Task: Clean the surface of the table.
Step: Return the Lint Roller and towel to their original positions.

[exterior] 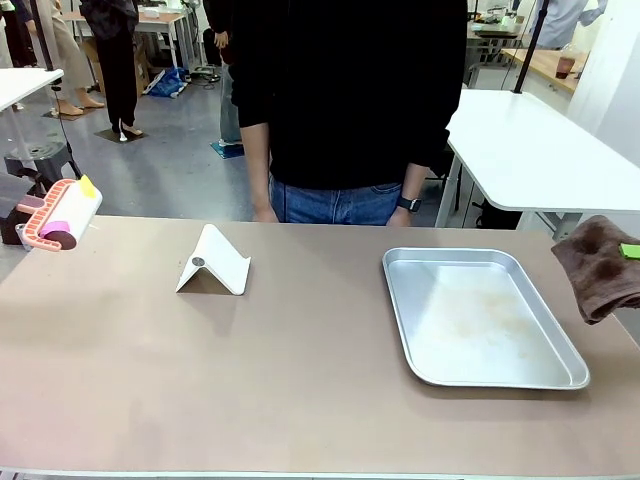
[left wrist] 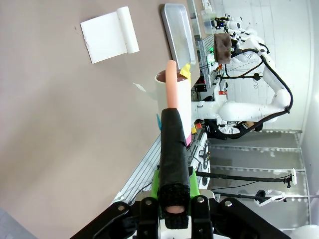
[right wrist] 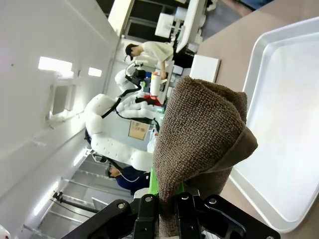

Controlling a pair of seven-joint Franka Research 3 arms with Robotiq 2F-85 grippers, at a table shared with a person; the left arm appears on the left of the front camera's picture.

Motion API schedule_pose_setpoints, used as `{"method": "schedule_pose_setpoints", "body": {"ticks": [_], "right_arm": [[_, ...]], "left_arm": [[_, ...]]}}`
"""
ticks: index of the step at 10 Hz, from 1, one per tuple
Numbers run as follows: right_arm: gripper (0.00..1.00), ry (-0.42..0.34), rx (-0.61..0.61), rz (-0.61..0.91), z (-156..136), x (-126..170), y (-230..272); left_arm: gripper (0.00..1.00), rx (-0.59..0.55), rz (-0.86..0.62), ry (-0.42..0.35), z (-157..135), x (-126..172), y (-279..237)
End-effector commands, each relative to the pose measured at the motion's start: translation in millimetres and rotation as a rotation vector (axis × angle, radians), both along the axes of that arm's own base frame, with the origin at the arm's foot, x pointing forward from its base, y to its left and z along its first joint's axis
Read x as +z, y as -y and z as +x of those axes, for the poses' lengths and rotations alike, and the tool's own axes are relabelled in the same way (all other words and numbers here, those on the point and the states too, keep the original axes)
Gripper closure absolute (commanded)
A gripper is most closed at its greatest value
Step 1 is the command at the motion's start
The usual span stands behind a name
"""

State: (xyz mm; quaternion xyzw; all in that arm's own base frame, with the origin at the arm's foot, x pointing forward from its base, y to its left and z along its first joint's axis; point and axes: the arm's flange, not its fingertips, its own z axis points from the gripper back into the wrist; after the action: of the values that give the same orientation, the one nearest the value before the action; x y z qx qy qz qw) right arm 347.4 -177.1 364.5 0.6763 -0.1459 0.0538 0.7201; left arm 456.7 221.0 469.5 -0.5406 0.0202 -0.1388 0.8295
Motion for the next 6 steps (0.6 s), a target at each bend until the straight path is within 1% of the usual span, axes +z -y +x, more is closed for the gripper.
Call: {"method": "schedule_pose_setpoints", "body": {"ticks": [1,6], "right_arm": [[0.88,0.016,0.008,0.007,-2.1,3.5,-2.8],[0.88,0.016,0.008,0.007,-2.1,3.5,-2.8]], "left_arm": [[0.77,-0.007,-0.012,0.001,-3.3,4.0,-0.1],[0.77,-0.007,-0.012,0.001,-3.3,4.0,-0.1]]}}
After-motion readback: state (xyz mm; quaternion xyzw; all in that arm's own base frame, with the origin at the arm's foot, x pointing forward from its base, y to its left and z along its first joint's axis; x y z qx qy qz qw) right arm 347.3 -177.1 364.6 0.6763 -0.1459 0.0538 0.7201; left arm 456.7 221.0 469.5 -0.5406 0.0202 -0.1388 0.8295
